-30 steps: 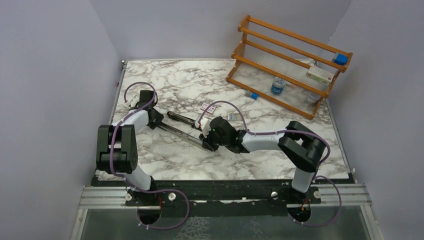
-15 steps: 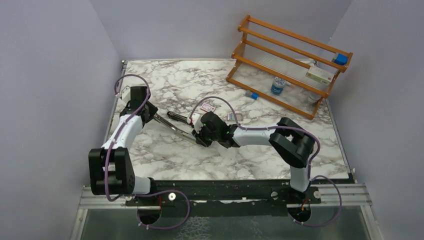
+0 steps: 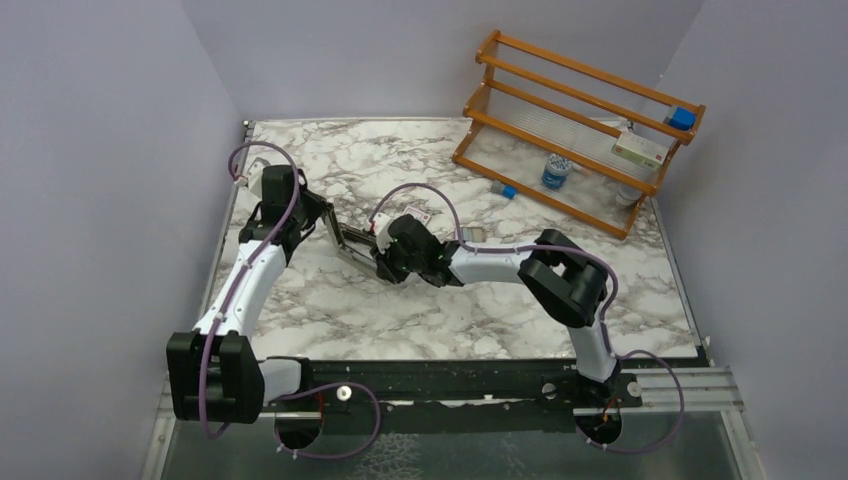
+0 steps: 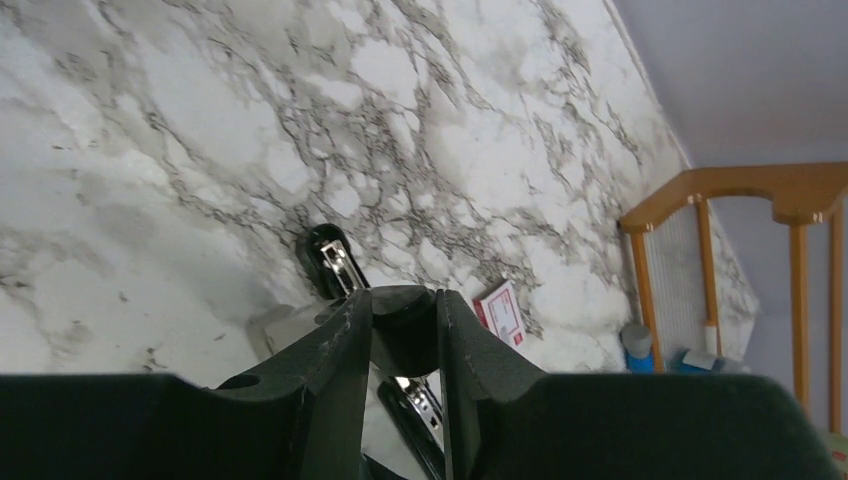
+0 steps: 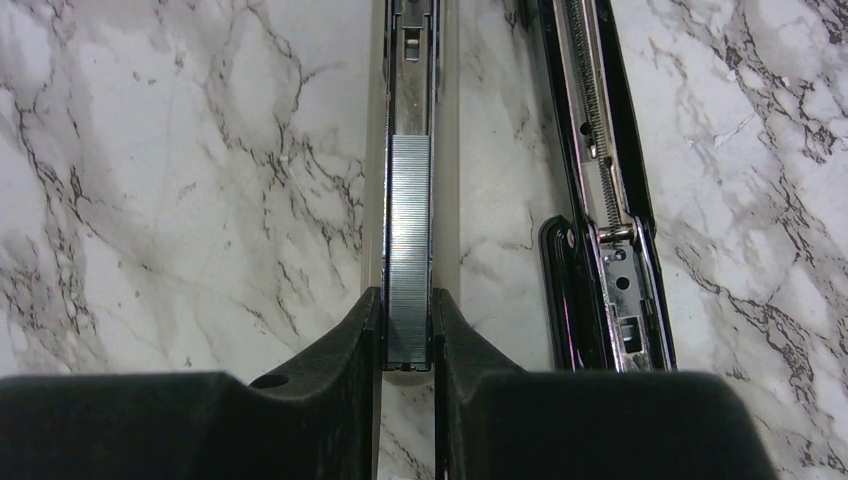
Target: Load the staples into the stapler
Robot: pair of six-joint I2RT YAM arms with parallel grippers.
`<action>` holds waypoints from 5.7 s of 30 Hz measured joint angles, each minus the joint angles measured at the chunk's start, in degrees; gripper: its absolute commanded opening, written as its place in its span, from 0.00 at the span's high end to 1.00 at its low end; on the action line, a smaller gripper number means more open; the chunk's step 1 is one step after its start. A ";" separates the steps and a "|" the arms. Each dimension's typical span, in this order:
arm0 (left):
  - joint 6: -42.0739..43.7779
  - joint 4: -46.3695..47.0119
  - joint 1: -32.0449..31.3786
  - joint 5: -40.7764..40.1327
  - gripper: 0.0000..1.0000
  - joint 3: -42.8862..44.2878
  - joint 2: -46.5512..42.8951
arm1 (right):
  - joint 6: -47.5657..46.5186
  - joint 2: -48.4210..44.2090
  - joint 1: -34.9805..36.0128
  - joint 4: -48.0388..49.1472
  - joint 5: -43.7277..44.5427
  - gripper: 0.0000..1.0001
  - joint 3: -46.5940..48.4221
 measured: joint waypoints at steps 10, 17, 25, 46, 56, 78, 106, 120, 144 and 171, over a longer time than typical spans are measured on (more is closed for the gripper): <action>-4.59 -1.27 -7.02 4.72 1.00 -1.95 -0.17 | 2.84 1.77 -0.04 15.87 2.29 0.99 -5.03; -4.70 -6.84 -8.02 5.40 1.00 -5.55 -0.07 | -0.28 1.95 -0.04 23.96 2.95 0.99 -8.83; -2.05 -10.19 -8.02 2.25 0.94 -3.39 -0.48 | -3.69 1.75 -0.17 28.50 -0.81 0.77 -12.02; 5.03 -8.04 -8.02 -0.09 0.91 -3.41 8.57 | -5.40 -19.74 -0.15 26.27 -5.53 0.44 -28.41; 7.82 -6.62 -7.21 -0.09 0.82 -2.97 9.86 | -4.70 -18.03 -0.15 15.10 -4.61 0.42 -18.99; 14.71 -8.35 -0.35 -0.48 0.79 1.68 8.39 | -6.86 -4.37 -0.07 6.32 -5.95 0.98 -5.38; 16.57 -9.62 0.74 -0.17 0.66 -0.61 8.46 | -6.62 0.90 3.02 1.66 -6.80 0.99 2.86; 16.57 -9.64 0.79 -0.20 0.66 -0.72 8.37 | -6.05 3.04 3.32 6.38 -7.58 0.99 1.33; 17.92 -12.00 1.18 -2.05 0.59 2.71 6.54 | -0.74 3.98 3.80 -5.92 -4.57 0.54 10.08; 21.29 -11.02 -8.81 -4.11 0.53 9.53 10.43 | 5.66 -35.50 -12.24 -7.82 16.74 0.52 -21.77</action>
